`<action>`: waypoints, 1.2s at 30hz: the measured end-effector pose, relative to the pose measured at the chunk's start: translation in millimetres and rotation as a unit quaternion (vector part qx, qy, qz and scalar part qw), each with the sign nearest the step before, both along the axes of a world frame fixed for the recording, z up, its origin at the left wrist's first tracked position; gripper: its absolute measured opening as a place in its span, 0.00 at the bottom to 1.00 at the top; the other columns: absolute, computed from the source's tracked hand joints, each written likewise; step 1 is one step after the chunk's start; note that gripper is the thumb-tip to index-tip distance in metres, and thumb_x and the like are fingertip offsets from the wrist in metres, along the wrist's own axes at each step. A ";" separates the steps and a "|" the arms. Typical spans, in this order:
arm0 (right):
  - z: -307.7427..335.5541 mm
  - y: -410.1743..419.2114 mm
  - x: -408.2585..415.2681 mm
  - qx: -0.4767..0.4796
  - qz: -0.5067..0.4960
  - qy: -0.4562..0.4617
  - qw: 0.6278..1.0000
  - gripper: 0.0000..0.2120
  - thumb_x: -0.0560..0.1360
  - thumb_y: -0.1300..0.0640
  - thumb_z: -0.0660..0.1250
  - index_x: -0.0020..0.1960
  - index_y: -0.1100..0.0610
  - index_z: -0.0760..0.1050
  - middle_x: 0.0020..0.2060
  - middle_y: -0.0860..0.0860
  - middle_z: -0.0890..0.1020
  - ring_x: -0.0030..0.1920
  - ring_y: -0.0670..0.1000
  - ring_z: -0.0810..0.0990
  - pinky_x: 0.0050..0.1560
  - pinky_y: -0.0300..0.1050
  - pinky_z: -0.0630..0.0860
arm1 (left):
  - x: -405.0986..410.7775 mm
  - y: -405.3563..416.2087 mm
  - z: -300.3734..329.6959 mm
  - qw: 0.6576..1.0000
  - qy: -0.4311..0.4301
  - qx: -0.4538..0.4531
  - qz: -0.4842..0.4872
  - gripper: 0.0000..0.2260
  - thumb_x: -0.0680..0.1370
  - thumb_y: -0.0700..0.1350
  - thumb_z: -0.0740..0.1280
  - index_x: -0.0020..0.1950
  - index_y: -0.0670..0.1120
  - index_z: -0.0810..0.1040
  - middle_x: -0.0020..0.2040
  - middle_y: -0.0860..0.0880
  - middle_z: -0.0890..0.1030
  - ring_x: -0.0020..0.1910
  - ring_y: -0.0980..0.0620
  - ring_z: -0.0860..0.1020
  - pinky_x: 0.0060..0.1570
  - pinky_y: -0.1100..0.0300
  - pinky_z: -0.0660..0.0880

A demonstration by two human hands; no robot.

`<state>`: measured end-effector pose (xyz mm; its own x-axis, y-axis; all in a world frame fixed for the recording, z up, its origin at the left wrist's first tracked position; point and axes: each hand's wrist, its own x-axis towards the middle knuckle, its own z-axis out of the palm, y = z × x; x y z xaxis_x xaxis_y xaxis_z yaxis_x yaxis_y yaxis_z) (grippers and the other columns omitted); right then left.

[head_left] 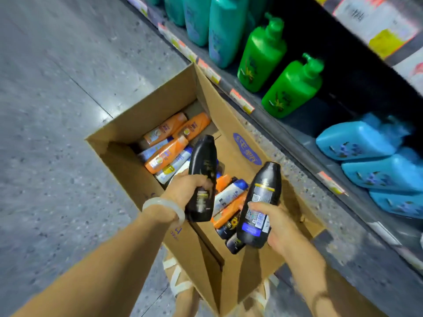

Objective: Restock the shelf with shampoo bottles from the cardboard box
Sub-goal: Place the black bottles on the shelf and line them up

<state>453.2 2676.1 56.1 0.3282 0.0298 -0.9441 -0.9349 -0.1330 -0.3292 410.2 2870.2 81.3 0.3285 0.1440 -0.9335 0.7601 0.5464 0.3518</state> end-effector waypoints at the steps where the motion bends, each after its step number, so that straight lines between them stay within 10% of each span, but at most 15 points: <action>1: 19.2 2.2 4.6 0.010 -0.005 -0.013 1.000 0.24 0.61 0.65 0.73 0.56 0.65 0.73 0.37 0.61 0.83 0.30 0.57 0.81 0.31 0.47 0.78 | 3.5 -0.3 20.4 1.000 -0.008 0.002 0.002 0.22 0.61 0.38 0.69 0.54 0.37 0.77 0.49 0.34 0.82 0.46 0.37 0.82 0.50 0.45 0.78; 4: 78.0 4.9 14.1 0.014 0.004 -0.034 0.999 0.12 0.67 0.67 0.70 0.49 0.63 0.74 0.29 0.57 0.82 0.26 0.55 0.80 0.29 0.45 0.78 | 10.8 -2.0 85.0 0.999 -0.037 0.025 0.013 0.13 0.65 0.36 0.68 0.49 0.40 0.78 0.35 0.41 0.83 0.34 0.44 0.82 0.38 0.54 0.79; 11: 258.2 5.6 32.0 0.035 0.017 -0.106 0.994 0.37 0.51 0.60 0.78 0.58 0.64 0.72 0.45 0.67 0.83 0.43 0.65 0.83 0.48 0.64 0.79 | 21.0 -4.8 268.7 0.988 -0.143 0.013 0.063 0.19 0.60 0.35 0.68 0.50 0.35 0.76 0.39 0.34 0.81 0.36 0.39 0.80 0.42 0.46 0.78; 15: 387.9 0.8 48.8 0.092 0.020 -0.210 0.973 0.19 0.62 0.69 0.73 0.52 0.69 0.77 0.42 0.67 0.83 0.38 0.62 0.83 0.44 0.58 0.79 | 32.1 -5.0 389.6 0.971 -0.236 0.027 0.032 0.19 0.57 0.34 0.67 0.47 0.32 0.76 0.34 0.34 0.79 0.29 0.41 0.79 0.37 0.49 0.77; 25: 654.4 -9.1 70.4 0.161 0.037 -0.449 0.878 0.22 0.45 0.61 0.74 0.39 0.61 0.79 0.28 0.54 0.82 0.28 0.52 0.80 0.36 0.43 0.78 | 84.3 -22.1 635.7 0.886 -0.451 0.083 -0.067 0.07 0.68 0.30 0.62 0.43 0.34 0.76 0.30 0.39 0.78 0.30 0.43 0.78 0.32 0.57 0.76; 36: 755.3 -30.4 92.5 0.191 0.045 -0.547 0.814 0.19 0.50 0.63 0.72 0.41 0.60 0.77 0.30 0.54 0.82 0.30 0.52 0.81 0.39 0.46 0.79 | 98.0 -58.9 751.2 0.815 -0.556 0.097 -0.135 0.05 0.57 0.32 0.63 0.30 0.38 0.70 0.23 0.43 0.72 0.20 0.48 0.71 0.24 0.63 0.70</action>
<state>545.7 2645.7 811.4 0.9468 0.3218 -0.0048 -0.0467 0.1226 -0.9914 508.3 2811.3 832.5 0.9994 0.0348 -0.0069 -0.0026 0.2644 0.9644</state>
